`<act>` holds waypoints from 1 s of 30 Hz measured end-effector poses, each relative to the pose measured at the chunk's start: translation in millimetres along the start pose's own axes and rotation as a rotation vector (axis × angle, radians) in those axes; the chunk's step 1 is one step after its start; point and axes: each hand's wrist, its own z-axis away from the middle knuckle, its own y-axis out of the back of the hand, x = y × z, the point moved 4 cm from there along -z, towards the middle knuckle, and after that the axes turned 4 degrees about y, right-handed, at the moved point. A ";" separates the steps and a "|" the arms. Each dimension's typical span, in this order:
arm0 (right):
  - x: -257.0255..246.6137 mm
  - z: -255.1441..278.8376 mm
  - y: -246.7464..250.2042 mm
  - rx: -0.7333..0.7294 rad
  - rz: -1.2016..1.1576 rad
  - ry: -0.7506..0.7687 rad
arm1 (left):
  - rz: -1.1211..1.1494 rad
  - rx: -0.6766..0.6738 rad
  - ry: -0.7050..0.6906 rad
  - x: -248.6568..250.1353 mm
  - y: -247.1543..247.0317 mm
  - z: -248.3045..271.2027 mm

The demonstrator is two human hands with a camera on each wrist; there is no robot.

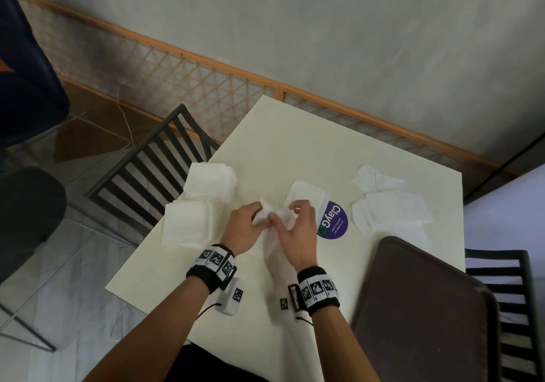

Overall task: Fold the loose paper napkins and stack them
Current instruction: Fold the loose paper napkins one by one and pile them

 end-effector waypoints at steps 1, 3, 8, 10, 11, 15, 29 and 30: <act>-0.4 2.5 5.8 0.032 -0.100 -0.114 | 0.065 0.010 -0.007 8.3 5.7 5.6; -0.7 7.1 10.6 -0.042 -0.310 -0.327 | 0.213 0.033 0.002 23.7 14.9 16.9; -16.0 8.1 21.7 -0.128 -0.600 -0.219 | 0.231 0.053 -0.037 43.9 30.9 30.0; -21.3 4.6 27.9 -0.095 -0.604 -0.146 | 0.261 0.008 -0.060 46.3 38.6 33.0; -23.1 2.9 30.3 -0.099 -0.630 -0.120 | 0.278 -0.015 -0.080 48.4 42.6 34.5; -27.1 -0.3 40.1 -0.118 -0.731 -0.056 | 0.328 -0.090 -0.199 60.5 61.0 41.8; -37.6 -3.3 57.9 -0.138 -0.718 0.074 | 0.499 -0.160 -0.124 76.8 74.0 51.4; -38.7 -2.9 58.2 -0.135 -0.710 0.076 | 0.512 -0.160 -0.107 76.6 73.7 51.9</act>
